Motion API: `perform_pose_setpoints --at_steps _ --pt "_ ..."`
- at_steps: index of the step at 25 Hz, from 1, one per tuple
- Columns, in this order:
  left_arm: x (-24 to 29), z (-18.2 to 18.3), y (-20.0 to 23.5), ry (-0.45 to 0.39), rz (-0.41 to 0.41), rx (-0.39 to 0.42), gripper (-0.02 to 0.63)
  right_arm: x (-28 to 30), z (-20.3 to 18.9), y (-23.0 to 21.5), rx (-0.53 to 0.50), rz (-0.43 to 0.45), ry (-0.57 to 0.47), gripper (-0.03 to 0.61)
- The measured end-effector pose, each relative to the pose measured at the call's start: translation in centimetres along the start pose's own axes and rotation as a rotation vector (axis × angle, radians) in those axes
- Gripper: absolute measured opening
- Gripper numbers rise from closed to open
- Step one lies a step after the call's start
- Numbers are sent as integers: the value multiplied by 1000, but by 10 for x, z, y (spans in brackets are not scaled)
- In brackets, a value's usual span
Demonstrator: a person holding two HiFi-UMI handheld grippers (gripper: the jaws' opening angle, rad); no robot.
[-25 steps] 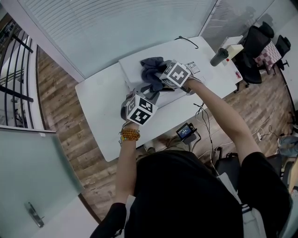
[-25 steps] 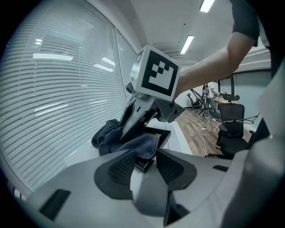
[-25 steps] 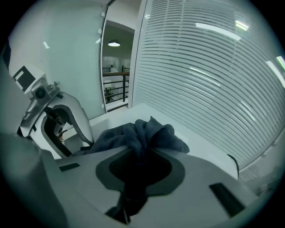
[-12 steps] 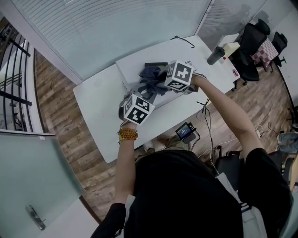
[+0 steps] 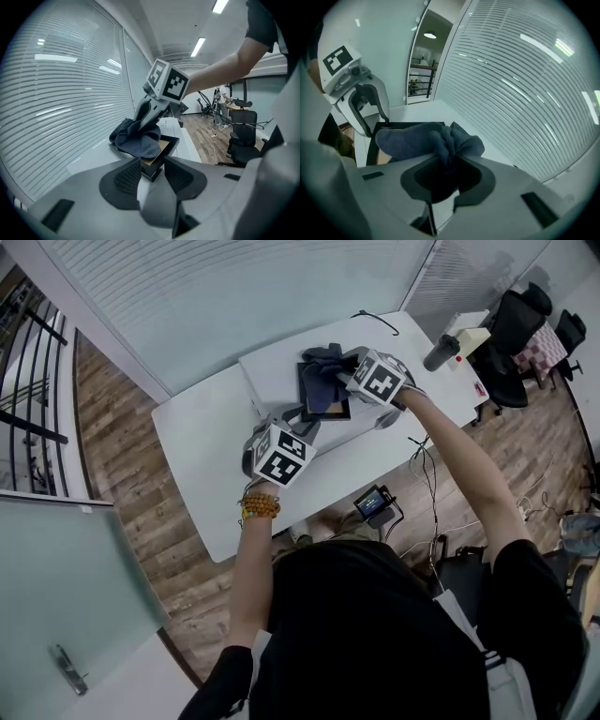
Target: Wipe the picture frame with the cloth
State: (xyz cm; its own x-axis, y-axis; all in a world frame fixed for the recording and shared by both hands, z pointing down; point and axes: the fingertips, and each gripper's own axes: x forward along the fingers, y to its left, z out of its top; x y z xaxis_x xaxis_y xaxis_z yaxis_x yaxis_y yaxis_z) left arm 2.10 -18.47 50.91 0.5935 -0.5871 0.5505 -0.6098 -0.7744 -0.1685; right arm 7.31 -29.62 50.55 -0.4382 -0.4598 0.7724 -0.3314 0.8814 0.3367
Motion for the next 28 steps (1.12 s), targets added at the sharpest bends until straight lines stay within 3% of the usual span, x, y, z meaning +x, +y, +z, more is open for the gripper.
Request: perform_pose_setpoints --at_steps 5,10,15,20,23,25,28 --pt "2 -2 0 12 9 -10 156 13 3 21 -137 -12 60 50" --pt "2 0 -1 20 21 -19 160 6 1 35 -45 117 61 49" --pt "2 0 2 16 22 -23 160 4 6 52 -81 179 68 48" --pt "1 -3 3 14 23 -25 161 -1 12 81 -103 230 31 48" --pt "1 -3 5 11 23 -27 161 -7 16 92 -162 211 9 48" --pt "0 -2 4 8 20 -29 161 -12 16 89 -173 211 -34 49" --pt "0 -1 1 2 16 -35 161 -33 15 71 -102 194 -160 54"
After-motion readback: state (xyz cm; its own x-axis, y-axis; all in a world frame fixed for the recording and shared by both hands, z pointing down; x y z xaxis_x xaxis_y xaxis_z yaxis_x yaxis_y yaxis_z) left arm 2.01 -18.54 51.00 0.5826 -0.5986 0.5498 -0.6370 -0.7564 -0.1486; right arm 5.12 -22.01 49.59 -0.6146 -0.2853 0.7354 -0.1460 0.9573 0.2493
